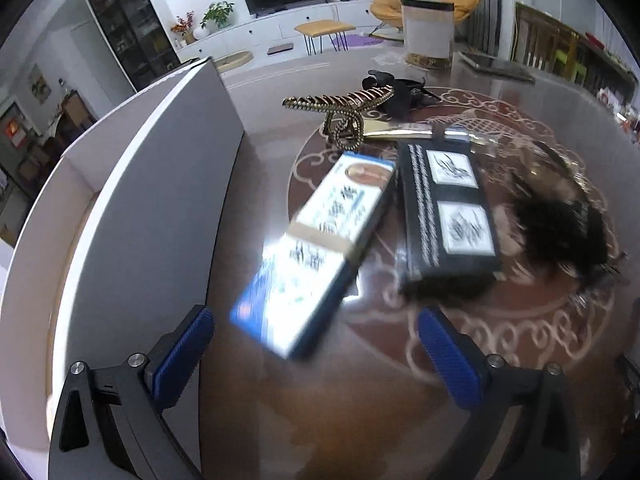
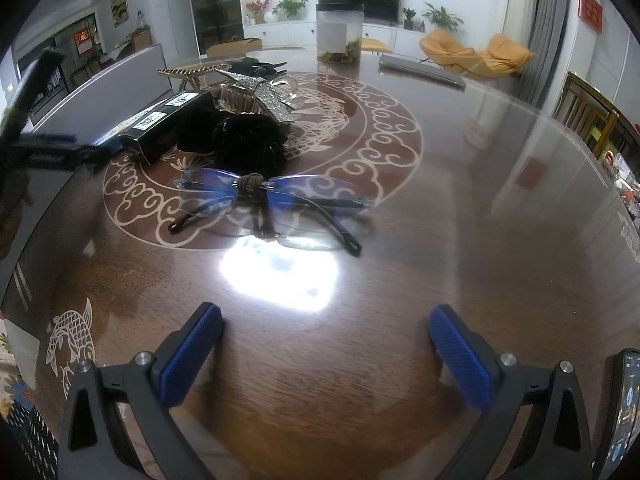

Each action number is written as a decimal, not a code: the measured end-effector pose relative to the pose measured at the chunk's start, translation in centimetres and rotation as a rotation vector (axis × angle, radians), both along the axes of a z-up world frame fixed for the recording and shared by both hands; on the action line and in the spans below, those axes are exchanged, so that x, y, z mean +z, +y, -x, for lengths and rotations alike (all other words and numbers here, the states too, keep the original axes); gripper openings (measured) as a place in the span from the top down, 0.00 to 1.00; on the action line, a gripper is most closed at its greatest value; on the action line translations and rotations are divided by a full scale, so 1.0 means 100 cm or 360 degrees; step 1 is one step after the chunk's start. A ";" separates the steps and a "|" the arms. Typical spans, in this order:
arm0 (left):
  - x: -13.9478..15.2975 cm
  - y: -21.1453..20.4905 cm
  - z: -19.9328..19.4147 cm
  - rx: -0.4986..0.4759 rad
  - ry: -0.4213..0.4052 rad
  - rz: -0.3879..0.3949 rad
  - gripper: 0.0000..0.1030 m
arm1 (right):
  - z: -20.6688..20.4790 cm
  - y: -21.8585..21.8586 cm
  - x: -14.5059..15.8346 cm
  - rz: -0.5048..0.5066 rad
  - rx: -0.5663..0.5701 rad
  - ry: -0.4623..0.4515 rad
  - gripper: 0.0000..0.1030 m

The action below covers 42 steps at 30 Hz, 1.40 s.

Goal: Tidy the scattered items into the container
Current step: 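Grasp the blue-and-white medicine box with the left gripper, then hold the medicine box in the left gripper above the table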

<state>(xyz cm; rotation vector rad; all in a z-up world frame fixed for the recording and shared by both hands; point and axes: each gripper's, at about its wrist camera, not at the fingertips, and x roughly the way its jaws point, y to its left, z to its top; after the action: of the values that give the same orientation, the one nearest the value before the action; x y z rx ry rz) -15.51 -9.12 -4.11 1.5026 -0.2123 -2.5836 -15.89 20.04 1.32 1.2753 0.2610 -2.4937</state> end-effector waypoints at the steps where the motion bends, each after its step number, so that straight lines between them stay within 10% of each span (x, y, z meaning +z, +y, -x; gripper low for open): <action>1: -0.001 -0.003 0.009 -0.0006 -0.0008 -0.0010 0.00 | 0.000 0.000 0.000 0.0000 0.0000 0.0000 0.00; 13: -0.027 -0.015 0.044 -0.0067 -0.0062 -0.0319 0.00 | 0.000 0.000 0.000 0.0000 0.0000 0.0000 0.00; 22: -0.028 -0.014 0.044 -0.0071 0.0015 -0.0300 0.01 | 0.000 0.000 -0.001 0.0000 0.0000 0.0000 0.00; 28: -0.015 -0.011 0.032 -0.0082 0.0066 -0.0299 0.57 | 0.000 0.000 0.000 0.0000 0.0000 0.0000 0.00; 42: -0.017 0.015 -0.046 -0.0049 0.0084 -0.0299 0.57 | 0.000 0.000 -0.001 0.0000 0.0000 -0.0001 0.00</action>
<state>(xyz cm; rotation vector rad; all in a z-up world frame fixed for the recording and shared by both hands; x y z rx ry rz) -10.91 -7.65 -5.79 1.4971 0.0141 -2.7299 -15.91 20.03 1.26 1.2761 0.2607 -2.4936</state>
